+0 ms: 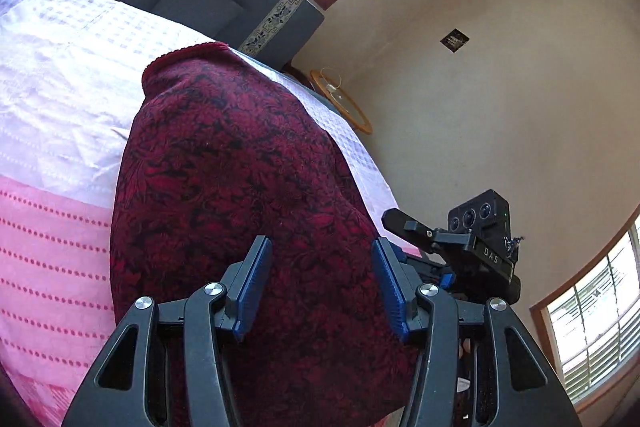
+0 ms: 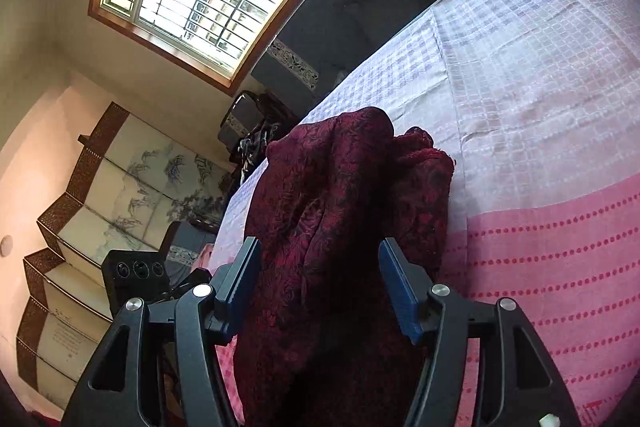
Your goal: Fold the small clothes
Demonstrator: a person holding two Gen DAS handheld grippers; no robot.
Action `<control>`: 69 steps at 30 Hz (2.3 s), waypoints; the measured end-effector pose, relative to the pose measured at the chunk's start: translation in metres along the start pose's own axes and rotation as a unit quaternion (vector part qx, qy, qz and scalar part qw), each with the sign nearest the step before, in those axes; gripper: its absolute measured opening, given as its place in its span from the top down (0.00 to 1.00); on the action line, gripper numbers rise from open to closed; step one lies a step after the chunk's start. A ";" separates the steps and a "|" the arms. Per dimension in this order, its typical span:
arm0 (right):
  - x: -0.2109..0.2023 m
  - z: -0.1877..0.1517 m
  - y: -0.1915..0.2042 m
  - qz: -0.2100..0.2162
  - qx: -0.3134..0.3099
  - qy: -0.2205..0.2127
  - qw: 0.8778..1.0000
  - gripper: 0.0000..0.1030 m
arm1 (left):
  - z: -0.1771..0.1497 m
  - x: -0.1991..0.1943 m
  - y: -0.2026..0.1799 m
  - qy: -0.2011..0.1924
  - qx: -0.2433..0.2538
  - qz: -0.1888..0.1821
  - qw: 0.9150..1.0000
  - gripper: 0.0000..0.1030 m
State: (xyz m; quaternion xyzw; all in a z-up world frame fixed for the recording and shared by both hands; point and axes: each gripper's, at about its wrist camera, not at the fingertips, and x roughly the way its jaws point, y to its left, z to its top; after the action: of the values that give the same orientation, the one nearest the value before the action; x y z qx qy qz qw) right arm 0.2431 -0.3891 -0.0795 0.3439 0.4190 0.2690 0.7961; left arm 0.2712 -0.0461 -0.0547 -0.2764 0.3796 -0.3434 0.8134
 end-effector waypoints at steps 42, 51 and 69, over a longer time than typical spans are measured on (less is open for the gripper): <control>0.011 0.005 0.003 -0.092 -0.054 0.015 0.994 0.79 | -0.069 0.015 -0.024 0.002 0.088 0.049 0.995 0.37; 0.027 0.037 0.056 0.048 -0.067 -0.065 0.994 0.83 | -0.049 -0.024 0.009 -0.083 0.014 0.056 0.995 0.36; 0.033 0.009 -0.032 -0.010 -0.014 -0.059 0.998 0.84 | -0.052 -0.002 0.019 -0.036 0.042 0.044 0.997 0.31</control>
State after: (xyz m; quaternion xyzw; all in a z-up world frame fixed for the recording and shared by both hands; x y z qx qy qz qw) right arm 0.2716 -0.3880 -0.1166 0.3443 0.3706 0.2458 0.8268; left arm 0.2347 -0.0427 -0.0967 -0.2374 0.3467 -0.3126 0.8519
